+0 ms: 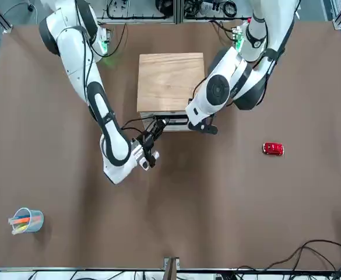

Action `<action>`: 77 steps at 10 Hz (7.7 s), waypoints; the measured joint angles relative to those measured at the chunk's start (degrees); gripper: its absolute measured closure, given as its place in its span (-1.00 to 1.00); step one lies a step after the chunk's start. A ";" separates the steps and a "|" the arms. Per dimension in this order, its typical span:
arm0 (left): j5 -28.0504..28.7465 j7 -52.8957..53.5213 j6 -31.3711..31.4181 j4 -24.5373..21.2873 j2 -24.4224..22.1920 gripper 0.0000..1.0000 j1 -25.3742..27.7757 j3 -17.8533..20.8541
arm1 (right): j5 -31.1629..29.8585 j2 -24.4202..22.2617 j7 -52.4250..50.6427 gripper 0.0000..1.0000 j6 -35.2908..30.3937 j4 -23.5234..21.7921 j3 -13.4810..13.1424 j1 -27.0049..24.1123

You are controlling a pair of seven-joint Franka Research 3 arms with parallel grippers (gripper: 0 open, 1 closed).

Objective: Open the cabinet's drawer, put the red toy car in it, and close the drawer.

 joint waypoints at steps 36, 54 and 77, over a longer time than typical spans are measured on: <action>0.50 0.00 0.32 0.15 0.04 0.98 0.16 0.12 | 4.31 -1.64 2.81 0.65 22.35 1.17 0.76 -1.08; 0.58 -5.13 -0.39 2.16 -5.89 0.70 2.48 9.65 | 8.09 -2.11 5.37 -1.00 19.34 9.08 -2.51 -7.45; -11.07 -28.23 47.06 -32.47 -1.72 -1.00 5.12 42.39 | -57.86 -27.26 28.59 -1.00 -2.30 13.53 -23.34 -8.47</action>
